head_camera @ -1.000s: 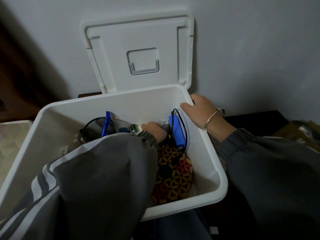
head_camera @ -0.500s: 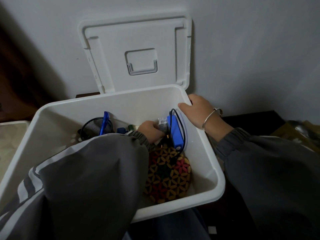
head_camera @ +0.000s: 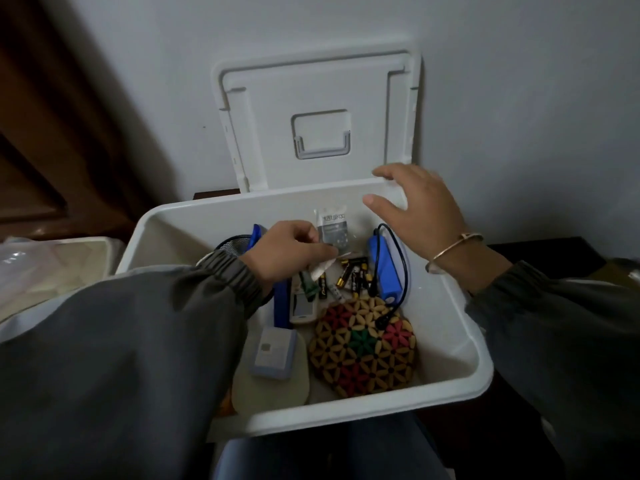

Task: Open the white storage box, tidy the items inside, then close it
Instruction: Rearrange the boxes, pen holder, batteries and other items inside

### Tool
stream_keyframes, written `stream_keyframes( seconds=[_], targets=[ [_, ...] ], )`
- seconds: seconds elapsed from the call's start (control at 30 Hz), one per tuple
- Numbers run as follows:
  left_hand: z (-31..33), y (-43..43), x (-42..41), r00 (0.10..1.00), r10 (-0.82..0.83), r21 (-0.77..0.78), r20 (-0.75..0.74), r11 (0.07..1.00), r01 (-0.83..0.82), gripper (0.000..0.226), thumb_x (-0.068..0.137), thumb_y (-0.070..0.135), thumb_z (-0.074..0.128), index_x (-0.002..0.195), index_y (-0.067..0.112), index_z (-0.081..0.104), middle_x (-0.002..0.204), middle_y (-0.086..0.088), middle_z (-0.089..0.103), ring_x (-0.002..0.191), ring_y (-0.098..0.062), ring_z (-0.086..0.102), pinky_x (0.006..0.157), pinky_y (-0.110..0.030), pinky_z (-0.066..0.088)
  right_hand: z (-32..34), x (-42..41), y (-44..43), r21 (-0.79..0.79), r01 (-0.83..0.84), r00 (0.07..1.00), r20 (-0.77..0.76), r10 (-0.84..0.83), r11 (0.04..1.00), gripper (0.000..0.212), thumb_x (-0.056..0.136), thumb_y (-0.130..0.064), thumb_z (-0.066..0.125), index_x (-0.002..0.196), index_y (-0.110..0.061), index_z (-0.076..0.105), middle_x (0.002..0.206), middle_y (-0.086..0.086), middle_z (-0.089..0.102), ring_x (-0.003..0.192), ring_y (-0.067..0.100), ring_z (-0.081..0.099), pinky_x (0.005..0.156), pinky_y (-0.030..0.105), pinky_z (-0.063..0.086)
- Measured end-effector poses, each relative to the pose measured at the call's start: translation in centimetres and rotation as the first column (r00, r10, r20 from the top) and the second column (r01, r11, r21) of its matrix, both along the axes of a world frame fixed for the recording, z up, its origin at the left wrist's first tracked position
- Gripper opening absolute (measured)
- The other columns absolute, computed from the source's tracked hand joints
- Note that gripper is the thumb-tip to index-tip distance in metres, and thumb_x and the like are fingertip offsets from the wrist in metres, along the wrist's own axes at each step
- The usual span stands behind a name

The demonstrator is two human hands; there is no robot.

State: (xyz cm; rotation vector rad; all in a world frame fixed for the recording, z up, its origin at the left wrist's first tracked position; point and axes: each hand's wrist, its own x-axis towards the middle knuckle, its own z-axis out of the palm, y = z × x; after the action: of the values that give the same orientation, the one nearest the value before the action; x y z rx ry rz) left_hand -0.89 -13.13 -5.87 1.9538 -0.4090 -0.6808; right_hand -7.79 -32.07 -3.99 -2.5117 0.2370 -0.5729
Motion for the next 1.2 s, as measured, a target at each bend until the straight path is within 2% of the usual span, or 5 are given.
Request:
stream_keyframes(
  seconds=[0.27, 0.53, 0.7, 0.9, 1.2],
  targets=[
    [0.6, 3.8, -1.8, 0.998, -0.064, 0.029, 0.013, 0.998, 0.063, 0.022, 0.078, 0.017, 0.076, 0.070, 0.013, 0.056, 0.065, 0.001, 0.058, 0.059, -0.007, 0.053, 0.061, -0.020, 0.047, 0.8, 1.2, 5.5, 0.375, -0.269, 0.879, -0.281, 0.385, 0.887, 0.018, 0.081, -0.020, 0.070, 0.096, -0.009, 0.071, 0.092, 0.010, 0.072, 0.087, 0.022, 0.066, 0.087, 0.041, 0.053],
    [-0.3, 4.0, -1.2, 0.889, 0.241, -0.177, -0.390, 0.928, -0.329, 0.050, 0.085, 0.012, 0.067, 0.128, -0.001, 0.046, 0.118, -0.018, 0.061, 0.101, -0.024, 0.065, 0.081, -0.028, 0.055, -1.1, 1.8, 4.4, 0.516, -0.034, 0.987, -0.118, 0.110, 0.856, 0.011, 0.084, -0.018, 0.065, 0.073, -0.020, 0.065, 0.069, 0.004, 0.063, 0.061, 0.012, 0.053, 0.063, 0.029, 0.045],
    [-0.2, 3.6, -0.8, 0.853, 0.303, -0.275, -0.425, 0.854, -0.441, 0.026, 0.094, 0.016, 0.056, 0.114, -0.001, 0.060, 0.109, -0.016, 0.067, 0.086, -0.016, 0.067, 0.064, -0.020, 0.055, -0.9, 2.0, 3.6, 0.779, -0.016, 1.000, 0.002, 0.024, 0.627, 0.010, 0.088, -0.016, 0.061, 0.080, -0.017, 0.066, 0.060, -0.005, 0.057, 0.049, 0.001, 0.050, 0.048, 0.014, 0.044],
    [-0.1, 2.8, -1.0, 0.844, 0.422, -0.241, -0.331, 0.827, -0.508, 0.021, 0.099, 0.021, 0.042, 0.099, 0.012, 0.060, 0.095, -0.005, 0.065, 0.080, -0.013, 0.058, 0.062, -0.023, 0.043, -0.5, 1.7, 4.7, 0.936, -0.109, 0.970, 0.025, 0.244, 0.334, 0.008, 0.088, -0.008, 0.059, 0.093, -0.006, 0.064, 0.069, -0.001, 0.072, 0.060, 0.008, 0.066, 0.055, 0.015, 0.053],
    [0.2, 2.2, -2.2, 0.856, 0.275, -0.382, -0.438, 0.805, -0.454, 0.029, 0.096, 0.007, 0.047, 0.122, -0.003, 0.057, 0.110, -0.018, 0.067, 0.093, -0.020, 0.060, 0.086, -0.031, 0.050, -1.0, 1.5, 6.0, 0.931, 0.063, 0.948, -0.169, 0.271, 0.360, 0.012, 0.087, -0.007, 0.061, 0.097, 0.001, 0.059, 0.095, 0.018, 0.070, 0.068, 0.016, 0.073, 0.056, 0.015, 0.056]
  ],
)
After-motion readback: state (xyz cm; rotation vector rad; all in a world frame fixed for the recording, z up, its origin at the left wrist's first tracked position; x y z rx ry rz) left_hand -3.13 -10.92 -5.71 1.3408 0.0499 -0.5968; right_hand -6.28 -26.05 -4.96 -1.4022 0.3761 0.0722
